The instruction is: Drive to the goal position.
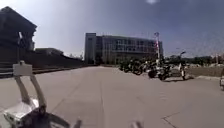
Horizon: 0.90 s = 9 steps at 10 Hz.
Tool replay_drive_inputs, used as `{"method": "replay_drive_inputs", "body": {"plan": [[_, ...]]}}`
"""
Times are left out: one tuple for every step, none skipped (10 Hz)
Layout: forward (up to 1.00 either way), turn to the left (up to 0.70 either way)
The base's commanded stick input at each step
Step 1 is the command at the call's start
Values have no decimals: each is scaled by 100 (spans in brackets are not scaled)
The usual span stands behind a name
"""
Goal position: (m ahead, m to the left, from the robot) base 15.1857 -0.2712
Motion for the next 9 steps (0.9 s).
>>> {"method": "replay_drive_inputs", "body": {"plan": [[100, 0], [100, 0], [100, 0], [100, 0], [100, 0], [100, 0], [100, 0], [100, 0], [100, 0]]}}
